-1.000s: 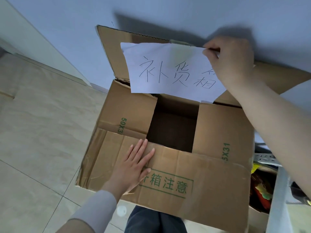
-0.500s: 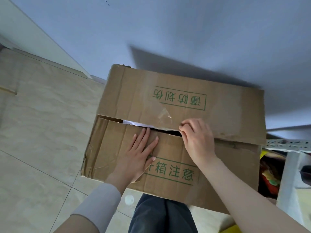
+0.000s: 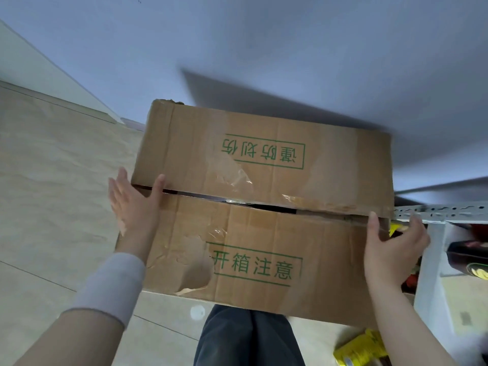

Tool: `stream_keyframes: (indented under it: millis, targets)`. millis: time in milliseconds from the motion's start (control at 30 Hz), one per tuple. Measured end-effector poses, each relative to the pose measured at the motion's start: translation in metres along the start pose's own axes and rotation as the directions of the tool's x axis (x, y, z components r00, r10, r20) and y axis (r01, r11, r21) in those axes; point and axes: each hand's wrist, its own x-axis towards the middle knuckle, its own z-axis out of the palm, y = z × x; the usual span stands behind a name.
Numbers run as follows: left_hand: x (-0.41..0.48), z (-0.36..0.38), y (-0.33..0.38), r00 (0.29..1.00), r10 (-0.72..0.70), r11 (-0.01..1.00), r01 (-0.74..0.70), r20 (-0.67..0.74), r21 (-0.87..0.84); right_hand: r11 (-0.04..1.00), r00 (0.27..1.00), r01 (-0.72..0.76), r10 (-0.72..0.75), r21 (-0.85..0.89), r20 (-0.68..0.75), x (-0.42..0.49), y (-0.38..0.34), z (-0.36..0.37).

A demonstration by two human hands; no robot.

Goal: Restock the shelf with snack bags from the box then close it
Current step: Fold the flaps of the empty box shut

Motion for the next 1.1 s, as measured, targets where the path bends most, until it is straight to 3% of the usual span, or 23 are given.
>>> stream_keyframes:
  millis: [100,300,533,800,1100]
  targets:
    - [0.018,0.001,-0.006,0.984,-0.158,0.987,0.157,0.088,0.02,0.98,0.974,-0.194,0.197,-0.038,0.112,0.011,0.005,0.009]
    - [0.02,0.002,-0.015,0.986,-0.147,0.989,0.145,0.073,0.025,0.958,0.938,-0.271,0.284,-0.09,0.197,0.014,-0.001,0.02]
    - [-0.024,-0.042,-0.032,0.966,-0.258,0.964,0.256,-0.025,-0.069,0.981,0.959,-0.174,0.189,-0.091,0.212,-0.007,-0.029,-0.012]
    - [-0.076,-0.182,-0.073,0.908,-0.398,0.912,0.378,-0.129,-0.158,0.997,0.943,0.001,0.023,-0.072,0.333,-0.084,-0.111,-0.076]
    - [-0.081,-0.327,-0.177,0.793,-0.585,0.79,0.509,-0.172,-0.342,0.958,0.877,0.279,-0.223,-0.072,0.426,-0.221,-0.234,-0.069]
